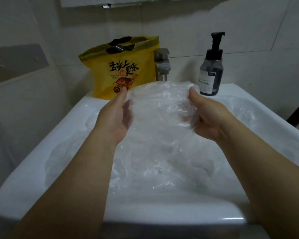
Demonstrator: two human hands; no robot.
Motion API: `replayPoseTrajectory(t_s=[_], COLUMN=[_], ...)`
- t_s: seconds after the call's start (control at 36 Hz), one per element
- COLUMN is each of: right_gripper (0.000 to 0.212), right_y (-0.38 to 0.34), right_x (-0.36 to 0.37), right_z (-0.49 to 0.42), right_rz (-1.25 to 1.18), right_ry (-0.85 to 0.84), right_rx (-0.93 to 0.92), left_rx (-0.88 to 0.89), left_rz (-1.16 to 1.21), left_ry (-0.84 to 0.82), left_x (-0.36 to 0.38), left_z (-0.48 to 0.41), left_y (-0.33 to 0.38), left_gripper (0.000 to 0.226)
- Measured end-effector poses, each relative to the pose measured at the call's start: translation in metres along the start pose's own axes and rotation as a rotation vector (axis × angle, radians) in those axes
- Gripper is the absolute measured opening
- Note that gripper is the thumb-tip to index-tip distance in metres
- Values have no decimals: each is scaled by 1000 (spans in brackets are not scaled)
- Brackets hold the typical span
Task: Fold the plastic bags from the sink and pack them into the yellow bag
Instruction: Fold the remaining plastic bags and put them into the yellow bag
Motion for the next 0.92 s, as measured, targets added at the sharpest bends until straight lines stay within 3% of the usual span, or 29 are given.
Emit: replayPoseTrajectory(t_s=[0.08, 0.19, 0.25, 0.33, 0.39, 0.47, 0.61, 0.69, 0.78, 0.83, 0.92], right_gripper=[22, 36, 38, 53, 43, 27, 45, 52, 54, 44, 19], right_y=[1, 0, -4, -11, -14, -12, -9, -6, 0, 2, 2], right_x=[-4, -12, -13, -16, -13, -9, -7, -12, -20, -22, -22], right_z=[-3, -5, -2, 1, 7, 15, 17, 15, 10, 8, 8], right_rz=[90, 41, -66, -124, -79, 15, 99, 233, 608, 808, 822], right_ry=[74, 157, 106, -37, -116, -202, -154, -63, 65, 119, 149], right_rx=[-15, -7, -14, -70, -87, -51, -46, -59, -114, -161, -219], left_rx=[-8, 56, 72, 57, 54, 72, 118, 195, 343, 402, 448], left_rz=[-28, -104, -44, 36, 19, -62, -256, -477, -801, -887, -933], left_ry=[-53, -108, -65, -40, -62, -118, -108, -59, 34, 67, 108], left_x=[2, -1, -3, -5, -6, -4, -6, -10, -10, -10, -10], left_z=[4, 8, 10, 10, 10, 14, 21, 23, 26, 27, 28], left_y=[2, 2, 5, 8, 7, 6, 2, 0, -4, -6, -6], left_gripper=[34, 57, 50, 23, 17, 24, 30, 41, 29, 17, 9])
Point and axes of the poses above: each hand's wrist, its own z-axis away from the middle knuckle, its own x-axis out of the palm, y = z × x, the point moved 1 cm from there along -z, towards the middle knuckle, and after that the axes turned 4 degrees about -y, right-handed, at the moved point
